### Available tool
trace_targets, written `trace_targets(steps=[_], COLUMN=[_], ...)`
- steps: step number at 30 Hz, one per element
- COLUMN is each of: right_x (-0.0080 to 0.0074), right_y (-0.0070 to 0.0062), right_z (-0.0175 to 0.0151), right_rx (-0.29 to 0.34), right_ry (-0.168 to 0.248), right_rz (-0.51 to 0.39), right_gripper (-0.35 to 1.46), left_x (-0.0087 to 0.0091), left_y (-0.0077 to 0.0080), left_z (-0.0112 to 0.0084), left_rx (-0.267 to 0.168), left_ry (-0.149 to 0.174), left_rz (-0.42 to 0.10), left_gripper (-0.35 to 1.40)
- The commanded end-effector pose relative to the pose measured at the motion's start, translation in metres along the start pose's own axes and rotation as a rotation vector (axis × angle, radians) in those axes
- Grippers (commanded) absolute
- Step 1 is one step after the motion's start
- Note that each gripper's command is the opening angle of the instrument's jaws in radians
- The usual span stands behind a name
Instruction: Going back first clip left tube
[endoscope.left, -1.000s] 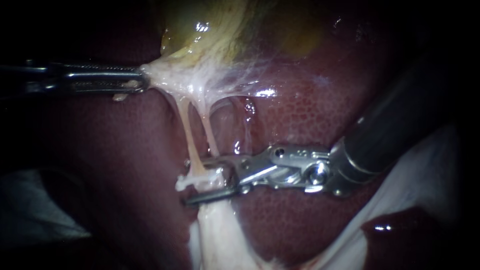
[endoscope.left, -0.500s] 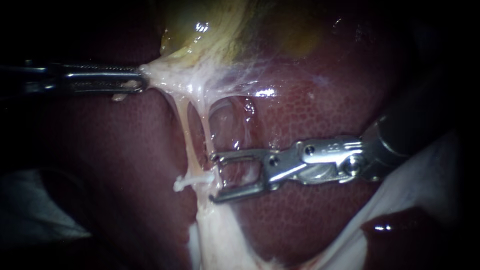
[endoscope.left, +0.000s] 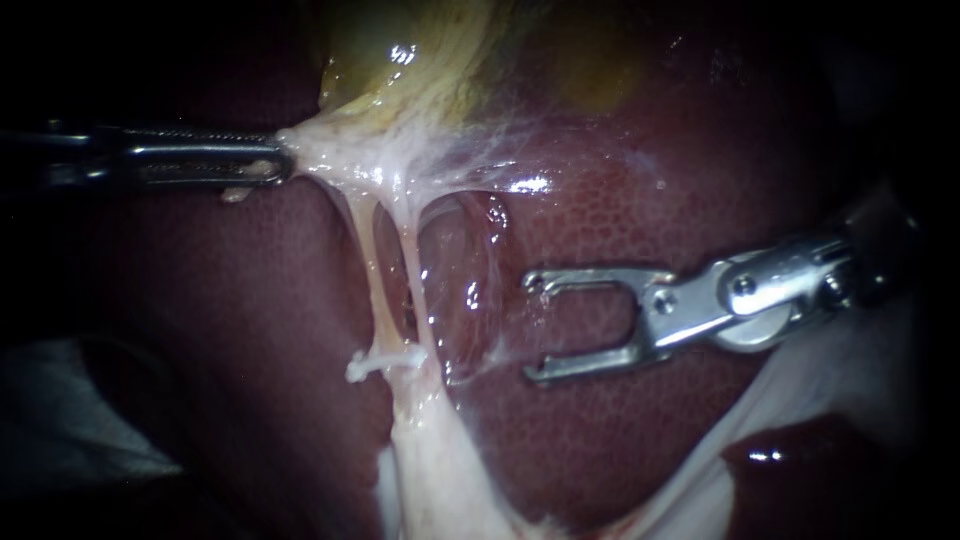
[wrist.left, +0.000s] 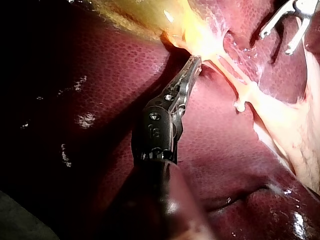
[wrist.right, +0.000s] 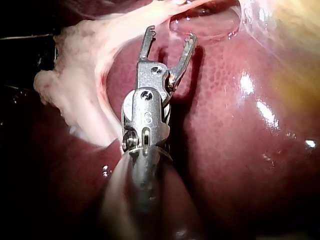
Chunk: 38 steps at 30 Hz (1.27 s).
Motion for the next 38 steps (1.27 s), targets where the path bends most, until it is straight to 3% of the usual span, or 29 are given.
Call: trace_targets(steps=[1, 11, 19, 23, 38], right_x=[0.0001, 0.0004, 0.0004, 0.0004, 0.0003], right_y=[0.0001, 0.0003, 0.0003, 0.0002, 0.0002], right_z=[-0.0004, -0.0019, -0.002, -0.002, -0.0021], right_rx=[-0.006, -0.011, -0.011, -0.011, -0.007], right_ry=[-0.001, -0.003, -0.003, -0.003, -0.002], right_rz=[0.006, 0.01, 0.01, 0.01, 0.009], right_gripper=[0.5, 0.5, 0.5, 0.5, 0.5], left_x=[0.0, -0.0006, -0.0024, -0.0026, -0.0028], left_y=[0.0, -0.0001, 0.0002, 0.0001, -0.0002], left_z=[0.0, 0.0008, 0.005, 0.0061, 0.0064], left_rx=[0.0, 0.005, 0.0, 0.0, -0.003], left_ry=[0.0, 0.002, -0.003, -0.008, -0.009], left_rz=[0.0, 0.003, 0.007, 0.002, 0.004], left_gripper=[-0.35, -0.35, -0.35, -0.35, -0.35])
